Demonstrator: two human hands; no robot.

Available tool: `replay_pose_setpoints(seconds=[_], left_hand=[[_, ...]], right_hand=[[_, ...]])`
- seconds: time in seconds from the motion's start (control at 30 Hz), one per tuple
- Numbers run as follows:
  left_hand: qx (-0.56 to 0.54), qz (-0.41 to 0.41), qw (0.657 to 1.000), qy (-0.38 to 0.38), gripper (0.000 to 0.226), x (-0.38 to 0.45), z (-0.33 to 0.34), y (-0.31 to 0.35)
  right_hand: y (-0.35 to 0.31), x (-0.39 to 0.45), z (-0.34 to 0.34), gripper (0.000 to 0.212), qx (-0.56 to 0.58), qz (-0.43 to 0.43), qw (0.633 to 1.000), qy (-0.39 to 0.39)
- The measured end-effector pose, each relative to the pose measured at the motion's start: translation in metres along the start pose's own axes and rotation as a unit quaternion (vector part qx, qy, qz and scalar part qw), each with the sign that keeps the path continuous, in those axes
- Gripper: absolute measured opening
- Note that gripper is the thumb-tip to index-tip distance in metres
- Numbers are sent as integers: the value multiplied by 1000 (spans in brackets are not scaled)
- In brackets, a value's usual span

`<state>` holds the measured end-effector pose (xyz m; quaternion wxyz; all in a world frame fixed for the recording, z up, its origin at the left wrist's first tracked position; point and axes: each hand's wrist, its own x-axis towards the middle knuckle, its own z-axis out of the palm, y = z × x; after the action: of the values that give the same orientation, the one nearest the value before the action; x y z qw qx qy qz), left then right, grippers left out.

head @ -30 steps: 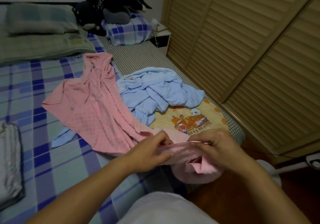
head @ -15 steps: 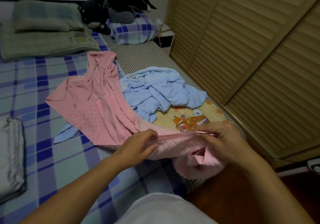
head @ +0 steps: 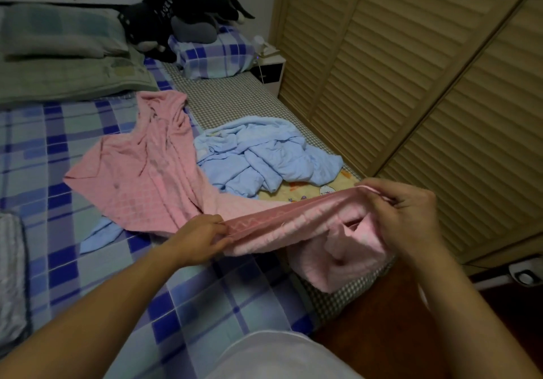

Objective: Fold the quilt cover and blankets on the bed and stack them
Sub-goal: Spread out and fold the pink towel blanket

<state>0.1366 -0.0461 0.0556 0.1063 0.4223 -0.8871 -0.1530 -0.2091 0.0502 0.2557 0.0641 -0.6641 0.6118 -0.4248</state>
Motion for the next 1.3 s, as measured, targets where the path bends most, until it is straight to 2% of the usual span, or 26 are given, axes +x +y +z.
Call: replay_pose_setpoints(seconds=[0.13,0.27,0.43,0.6,0.7,0.87,1.03,1.1,1.17,1.23,1.3], left_hand=[[42,-2,999,-12,44,1,2,-13],[91,-5,996,-13,46,10,6,-20],[135,-43,989,30,27,24,9,-13],[115,-67,986,97,35,21,-1,-23],[91,-76,984,133,39,-1,-20,-37],[68,-61,989,119,34,-50,-54,-41],[4,-129,985,118,35,-56,-87,3],[-35,-114,983,141,37,-56,-118,44],[-82,-69,981,164,30,-66,-150,86],[-109,-37,977,181,26,-80,-178,113],[-91,-69,977,182,34,-87,-187,109]], right_hand=[[-1,15,1,17,26,45,996,73],[-17,36,3,21,46,45,992,108],[-35,64,1,17,75,47,986,144],[-25,89,0,10,51,68,982,168],[-1,114,6,17,13,117,978,170],[12,166,26,25,-7,160,975,157],[-11,249,39,24,56,213,956,192],[-18,284,38,21,81,239,946,206],[-19,309,42,21,82,241,946,202],[-14,324,54,19,72,219,960,159],[-3,327,66,17,57,207,973,88]])
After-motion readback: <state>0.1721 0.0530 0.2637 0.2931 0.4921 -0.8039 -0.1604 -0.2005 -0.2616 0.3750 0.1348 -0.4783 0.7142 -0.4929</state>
